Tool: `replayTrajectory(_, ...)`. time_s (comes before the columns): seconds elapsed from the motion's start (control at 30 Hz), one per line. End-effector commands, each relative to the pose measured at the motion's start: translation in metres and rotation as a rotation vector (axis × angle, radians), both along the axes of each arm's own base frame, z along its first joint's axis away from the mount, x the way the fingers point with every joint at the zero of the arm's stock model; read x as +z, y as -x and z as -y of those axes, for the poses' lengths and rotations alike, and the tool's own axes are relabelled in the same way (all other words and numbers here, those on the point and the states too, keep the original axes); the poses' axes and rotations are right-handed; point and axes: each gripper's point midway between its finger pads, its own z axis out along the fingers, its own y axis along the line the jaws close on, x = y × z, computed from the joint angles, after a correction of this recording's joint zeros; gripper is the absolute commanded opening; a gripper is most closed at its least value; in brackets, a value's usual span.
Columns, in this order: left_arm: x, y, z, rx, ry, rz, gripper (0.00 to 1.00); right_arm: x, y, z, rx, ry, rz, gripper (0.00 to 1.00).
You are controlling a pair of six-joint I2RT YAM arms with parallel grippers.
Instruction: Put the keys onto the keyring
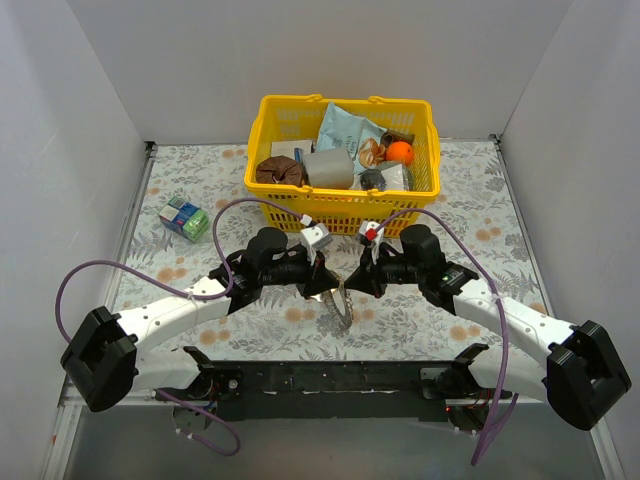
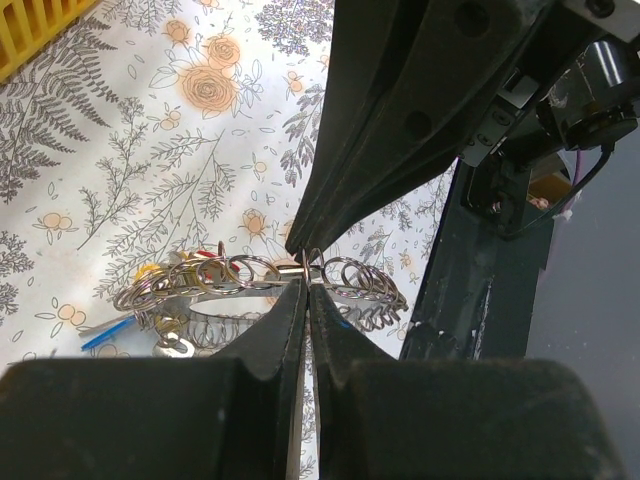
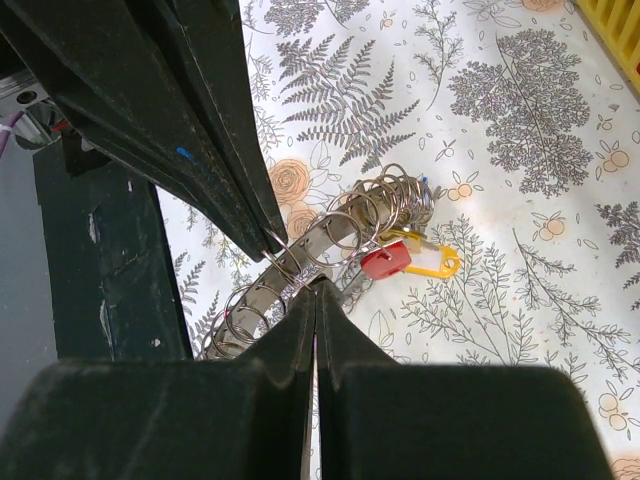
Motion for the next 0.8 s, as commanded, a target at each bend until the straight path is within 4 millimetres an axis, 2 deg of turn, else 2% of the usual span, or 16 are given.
replayTrajectory(0.0,0.034,0.009,0.008,-0.058,0.104,0.075,0.00,0.006,-0.010,0.001,-0.028,-0.018,0.046,0.01)
replayTrajectory(0.23,0.035,0.010,0.008,-0.061,0.111,0.080,0.00,0.009,-0.014,0.006,-0.065,-0.015,0.069,0.04)
replayTrajectory(0.3,0.034,0.010,0.008,-0.064,0.112,0.081,0.00,0.019,-0.015,0.008,-0.080,-0.030,0.097,0.12)
replayTrajectory(0.33,0.036,0.011,0.008,-0.067,0.115,0.083,0.00,0.022,-0.016,0.009,-0.086,-0.035,0.106,0.21)
replayTrajectory(0.4,0.035,0.011,0.008,-0.070,0.114,0.086,0.00,0.031,-0.015,0.011,-0.094,-0.054,0.132,0.31)
replayTrajectory(0.43,0.035,0.010,0.008,-0.069,0.113,0.090,0.00,0.033,-0.015,0.012,-0.095,-0.059,0.138,0.44)
replayTrajectory(0.5,0.036,0.010,0.008,-0.069,0.113,0.095,0.00,0.039,-0.014,0.014,-0.099,-0.074,0.157,0.56)
replayTrajectory(0.53,0.037,0.010,0.008,-0.072,0.115,0.100,0.00,0.041,-0.014,0.014,-0.094,-0.081,0.165,0.65)
replayTrajectory(0.63,0.037,0.010,0.008,-0.075,0.115,0.102,0.00,0.043,-0.009,0.013,-0.070,-0.094,0.167,0.73)
replayTrajectory(0.77,0.036,0.011,0.008,-0.077,0.114,0.101,0.00,0.045,-0.006,0.013,-0.059,-0.097,0.168,0.76)
